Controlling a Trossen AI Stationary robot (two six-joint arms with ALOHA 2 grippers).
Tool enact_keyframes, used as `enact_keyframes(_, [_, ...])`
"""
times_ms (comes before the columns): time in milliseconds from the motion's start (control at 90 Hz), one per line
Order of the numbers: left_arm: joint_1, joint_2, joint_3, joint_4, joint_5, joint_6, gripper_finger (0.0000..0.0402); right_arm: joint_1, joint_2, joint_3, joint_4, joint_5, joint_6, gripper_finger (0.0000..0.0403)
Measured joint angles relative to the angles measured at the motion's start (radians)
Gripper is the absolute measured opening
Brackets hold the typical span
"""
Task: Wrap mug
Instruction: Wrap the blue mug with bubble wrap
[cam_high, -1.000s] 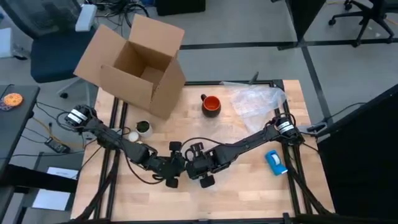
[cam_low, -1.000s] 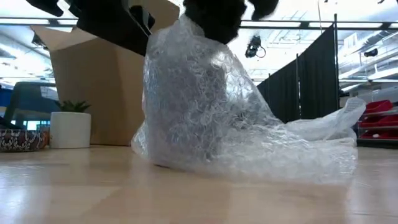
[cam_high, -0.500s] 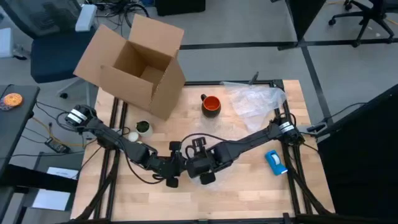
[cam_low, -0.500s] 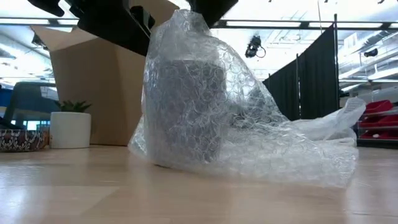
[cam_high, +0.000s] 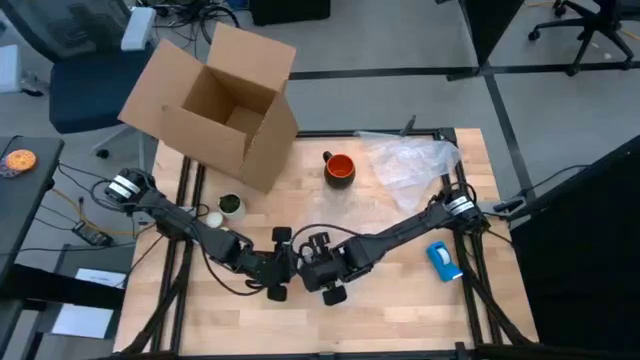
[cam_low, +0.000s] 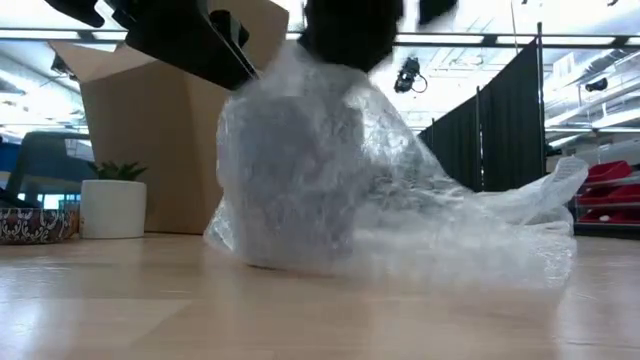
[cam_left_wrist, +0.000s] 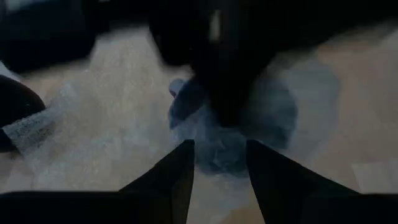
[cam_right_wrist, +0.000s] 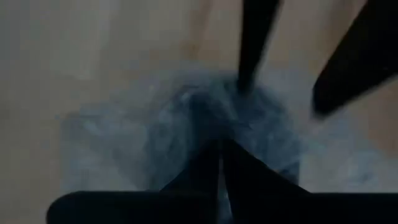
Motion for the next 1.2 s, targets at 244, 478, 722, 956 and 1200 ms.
enact_keyframes(244, [0.000,0.001,-0.002,0.001,0.000,-0.004,0.0129,-0.029,-0.003,-0.057,0.078,-0.063,0.012,0.0000])
enact_keyframes(478, [0.000,0.001,-0.002,0.019,0.000,-0.004,0.0129,-0.011,-0.002,0.006,0.027,-0.069,-0.001,0.0000])
enact_keyframes(722, [0.000,0.001,-0.001,0.026,0.000,-0.004,0.0129,0.014,0.000,0.115,-0.081,-0.047,-0.014,0.0000])
enact_keyframes(956, [0.000,0.001,-0.001,0.019,0.000,-0.019,0.0129,0.047,-0.001,0.191,-0.106,-0.038,-0.017,0.0000])
enact_keyframes(1200, [0.000,0.001,-0.001,0.019,0.000,-0.024,0.0129,0.043,-0.001,0.122,-0.105,-0.054,0.018,0.0000])
